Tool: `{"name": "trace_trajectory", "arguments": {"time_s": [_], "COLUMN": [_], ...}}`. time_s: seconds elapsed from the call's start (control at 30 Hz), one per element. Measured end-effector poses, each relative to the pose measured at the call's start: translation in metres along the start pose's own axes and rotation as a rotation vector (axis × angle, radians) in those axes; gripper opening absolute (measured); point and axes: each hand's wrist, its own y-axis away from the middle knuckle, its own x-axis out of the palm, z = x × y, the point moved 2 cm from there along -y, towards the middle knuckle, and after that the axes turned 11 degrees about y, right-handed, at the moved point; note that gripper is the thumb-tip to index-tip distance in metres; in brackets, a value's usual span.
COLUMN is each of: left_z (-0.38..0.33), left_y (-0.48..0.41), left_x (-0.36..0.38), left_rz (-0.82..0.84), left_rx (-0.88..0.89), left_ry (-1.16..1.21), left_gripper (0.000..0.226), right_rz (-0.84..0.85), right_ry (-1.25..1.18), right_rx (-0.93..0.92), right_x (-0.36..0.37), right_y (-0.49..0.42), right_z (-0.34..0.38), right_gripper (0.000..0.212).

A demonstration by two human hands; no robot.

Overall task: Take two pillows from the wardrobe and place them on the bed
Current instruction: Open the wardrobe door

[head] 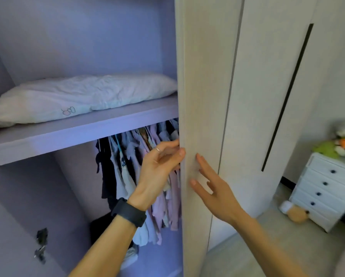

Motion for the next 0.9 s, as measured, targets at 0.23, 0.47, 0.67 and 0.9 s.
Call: {"name": "trace_trajectory", "arguments": {"time_s": [0.23, 0.47, 0.67, 0.9], "left_z": [0.024, 0.061, 0.115, 0.169], "left_y": [0.014, 0.008, -0.022, -0.045], "left_x": [0.064, 0.129, 0.167, 0.210], "left_rz": [0.340, 0.505, 0.644, 0.672], "left_rx": [0.069, 0.381, 0.739, 0.733], "left_ry": [-0.076, -0.470, -0.968, -1.094], "left_gripper": [0.046, 0.065, 0.085, 0.119], "right_rz": [-0.289, -0.619, -0.752, -0.747], "right_ry": [-0.121, 0.038, 0.204, 0.335], "right_rx": [0.143, 0.288, 0.428, 0.485], "right_x": [-0.033, -0.081, -0.119, -0.159], "right_y": [0.077, 0.114, 0.121, 0.111], "right_z": [-0.014, -0.036, -0.064, -0.099], "right_gripper": [0.058, 0.048, 0.041, 0.034]}}
